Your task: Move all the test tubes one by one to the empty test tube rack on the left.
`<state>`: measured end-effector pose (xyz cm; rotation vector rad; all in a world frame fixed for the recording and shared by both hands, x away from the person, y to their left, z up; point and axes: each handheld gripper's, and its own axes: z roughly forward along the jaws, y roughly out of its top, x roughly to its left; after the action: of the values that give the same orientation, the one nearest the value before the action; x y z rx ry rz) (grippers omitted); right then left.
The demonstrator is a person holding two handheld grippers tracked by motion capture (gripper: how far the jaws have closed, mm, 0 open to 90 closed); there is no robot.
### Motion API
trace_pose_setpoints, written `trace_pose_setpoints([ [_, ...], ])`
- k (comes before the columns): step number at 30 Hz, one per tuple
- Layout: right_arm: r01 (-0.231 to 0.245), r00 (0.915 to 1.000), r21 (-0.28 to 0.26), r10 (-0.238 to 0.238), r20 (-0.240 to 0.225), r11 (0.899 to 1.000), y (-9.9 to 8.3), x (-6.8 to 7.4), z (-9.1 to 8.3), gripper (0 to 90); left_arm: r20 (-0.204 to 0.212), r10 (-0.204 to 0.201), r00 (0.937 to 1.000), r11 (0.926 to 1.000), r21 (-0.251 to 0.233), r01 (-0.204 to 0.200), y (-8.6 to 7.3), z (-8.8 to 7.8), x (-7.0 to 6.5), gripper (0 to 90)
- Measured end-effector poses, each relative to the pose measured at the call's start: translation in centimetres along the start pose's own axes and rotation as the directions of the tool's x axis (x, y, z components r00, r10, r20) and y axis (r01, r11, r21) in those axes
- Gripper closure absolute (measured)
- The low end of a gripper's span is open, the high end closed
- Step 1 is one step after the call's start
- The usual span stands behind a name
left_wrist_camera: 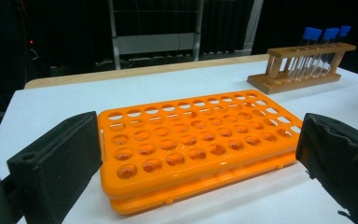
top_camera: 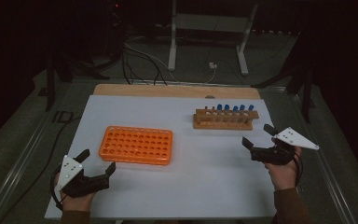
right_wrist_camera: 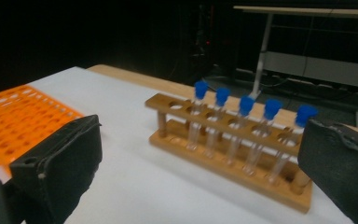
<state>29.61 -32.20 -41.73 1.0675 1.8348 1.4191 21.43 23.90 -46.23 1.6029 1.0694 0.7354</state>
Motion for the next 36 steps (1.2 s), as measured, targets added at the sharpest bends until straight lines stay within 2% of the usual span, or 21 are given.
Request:
trace_pose_setpoints([
  [8,-0.035,0.9989,0.007,0.035,0.033,0.999,0.9,-1.8,1.5,0.1,-0.009,0.005,1.0,1.0,-0.004,-0.005,0.0,-0.1,0.0,0.8],
  [21,-0.033,0.9977,0.045,0.031,0.06,0.998,1.8,-3.5,4.2,0.1,-0.018,0.013,0.9998,0.9999,-0.002,-0.013,0.0,-0.1,-0.1,0.8],
  [30,-0.072,0.9928,0.071,0.064,0.101,0.995,1.3,-5.3,6.2,0.2,-0.016,0.018,0.9997,0.9998,0.0,-0.018,0.0,-0.1,-0.1,0.8],
  [33,-0.084,0.9894,0.076,0.074,0.124,0.994,0.9,-5.8,6.8,2.1,-0.014,0.02,0.9997,0.9998,0.002,-0.02,0.0,0.0,-0.1,0.8],
  [34,-0.099,0.986,0.093,0.085,0.144,0.991,0.6,-6.1,7.2,6.5,-0.013,0.02,0.9997,0.9998,0.002,-0.02,0.0,0.0,-0.1,0.8],
  [36,-0.103,0.9845,0.106,0.086,0.153,0.989,0.4,-6.3,7.4,7.2,-0.013,0.022,0.9997,0.9998,0.003,-0.022,0.0,0.0,-0.2,0.8],
])
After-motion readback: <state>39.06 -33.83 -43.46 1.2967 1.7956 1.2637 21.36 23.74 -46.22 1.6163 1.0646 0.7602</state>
